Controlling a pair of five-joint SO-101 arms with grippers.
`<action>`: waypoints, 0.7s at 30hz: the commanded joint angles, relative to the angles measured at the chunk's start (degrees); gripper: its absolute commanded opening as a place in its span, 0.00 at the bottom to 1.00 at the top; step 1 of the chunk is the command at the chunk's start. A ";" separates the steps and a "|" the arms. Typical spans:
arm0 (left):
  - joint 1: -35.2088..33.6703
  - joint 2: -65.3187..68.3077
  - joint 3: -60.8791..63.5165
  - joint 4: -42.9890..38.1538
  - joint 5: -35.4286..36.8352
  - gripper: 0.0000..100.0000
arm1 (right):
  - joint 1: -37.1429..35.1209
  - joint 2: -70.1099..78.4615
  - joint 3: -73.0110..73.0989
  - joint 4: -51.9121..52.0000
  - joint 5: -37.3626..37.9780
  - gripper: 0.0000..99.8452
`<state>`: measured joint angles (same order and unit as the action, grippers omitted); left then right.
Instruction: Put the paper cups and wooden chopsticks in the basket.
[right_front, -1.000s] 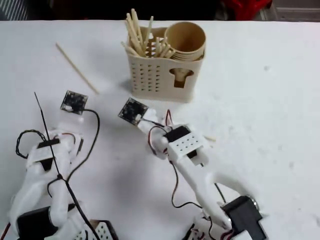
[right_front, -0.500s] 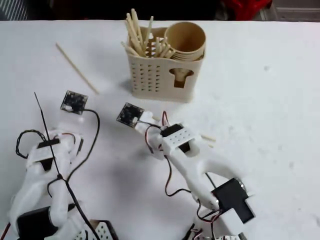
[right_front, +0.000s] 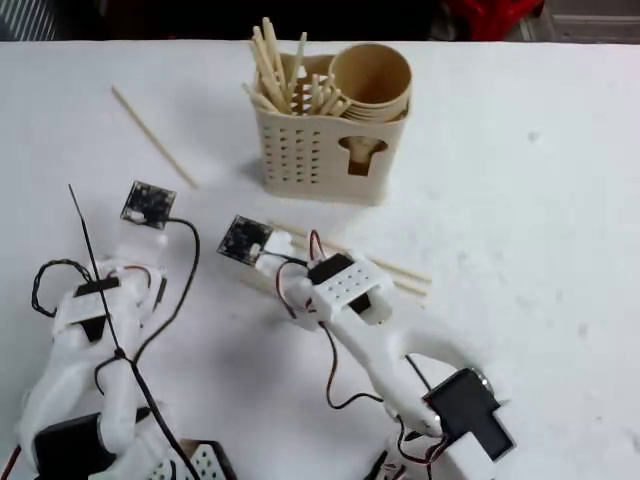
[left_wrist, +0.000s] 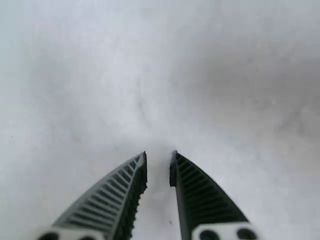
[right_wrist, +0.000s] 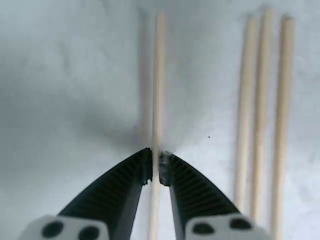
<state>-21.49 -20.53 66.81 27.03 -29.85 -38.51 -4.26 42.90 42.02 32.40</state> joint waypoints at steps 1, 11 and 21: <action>0.92 -1.80 0.09 -0.88 -0.62 0.10 | 2.07 -4.26 -1.32 0.75 -1.23 0.02; 0.92 -1.80 0.09 -0.88 -0.62 0.10 | 3.82 -32.04 -13.89 9.27 -9.85 0.02; 0.92 -1.80 0.09 -0.88 -0.62 0.10 | 3.91 -27.65 -42.99 -3.91 -16.70 0.02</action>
<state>-21.49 -20.53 66.81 27.03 -29.85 -35.08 -36.62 10.29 47.30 17.01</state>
